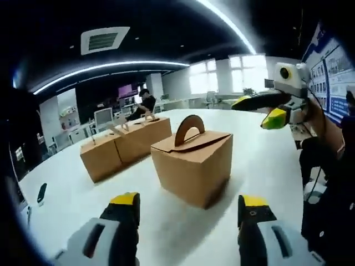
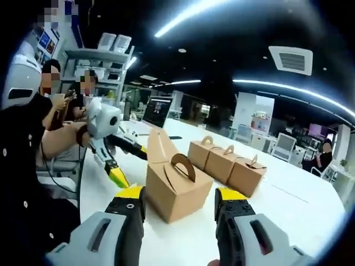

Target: Pick up one paper box from the group, open the paper box, and remove the item inside

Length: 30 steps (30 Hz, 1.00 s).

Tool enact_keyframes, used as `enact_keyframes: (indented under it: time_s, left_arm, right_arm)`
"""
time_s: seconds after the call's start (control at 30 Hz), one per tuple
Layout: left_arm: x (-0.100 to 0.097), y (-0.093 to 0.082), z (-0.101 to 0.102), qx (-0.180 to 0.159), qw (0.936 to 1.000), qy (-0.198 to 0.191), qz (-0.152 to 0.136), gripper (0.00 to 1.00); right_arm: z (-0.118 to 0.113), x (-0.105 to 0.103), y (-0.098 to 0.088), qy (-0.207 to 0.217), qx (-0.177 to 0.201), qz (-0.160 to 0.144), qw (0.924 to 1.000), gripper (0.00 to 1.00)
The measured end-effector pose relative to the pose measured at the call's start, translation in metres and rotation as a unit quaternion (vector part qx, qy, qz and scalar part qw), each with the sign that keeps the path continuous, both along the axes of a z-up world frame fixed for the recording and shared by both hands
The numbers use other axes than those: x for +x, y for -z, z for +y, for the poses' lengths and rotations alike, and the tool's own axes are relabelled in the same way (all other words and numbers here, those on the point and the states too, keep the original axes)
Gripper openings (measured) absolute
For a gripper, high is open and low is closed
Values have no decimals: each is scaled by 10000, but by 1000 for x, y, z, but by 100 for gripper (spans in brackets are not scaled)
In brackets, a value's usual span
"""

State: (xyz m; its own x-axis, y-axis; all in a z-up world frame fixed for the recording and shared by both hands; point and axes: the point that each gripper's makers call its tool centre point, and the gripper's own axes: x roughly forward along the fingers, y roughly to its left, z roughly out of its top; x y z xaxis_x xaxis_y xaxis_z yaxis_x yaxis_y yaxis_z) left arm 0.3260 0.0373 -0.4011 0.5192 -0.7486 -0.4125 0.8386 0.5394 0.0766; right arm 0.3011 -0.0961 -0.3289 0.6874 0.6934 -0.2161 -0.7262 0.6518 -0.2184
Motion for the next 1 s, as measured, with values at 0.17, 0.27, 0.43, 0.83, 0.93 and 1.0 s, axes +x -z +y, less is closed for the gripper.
enact_keyframes:
  time_s: [0.17, 0.27, 0.43, 0.83, 0.93, 1.0]
  left_arm:
    - [17, -12, -5, -403, 9967, 701, -72, 78]
    - [27, -16, -9, -537, 9938, 960, -183, 78]
    - [29, -5, -19, -440, 9882, 1462, -85, 79]
    - [34, -4, -38, -820, 9755, 2041, 55, 84]
    - [37, -1, -40, -818, 9750, 2063, 77, 84]
    - [38, -2, -41, -921, 9738, 2076, 98, 83]
  right_arm:
    - [2, -6, -2, -81, 138, 58, 9999, 51]
    - [2, -6, -3, -43, 194, 76, 9998, 50]
    - [-1, -3, -2, 178, 162, 102, 9997, 46]
    - [15, -9, -1, 177, -70, 113, 9998, 43]
    - [19, -8, -2, 159, -75, 122, 9998, 43]
    - [25, -5, 4, 184, -191, 176, 9995, 43]
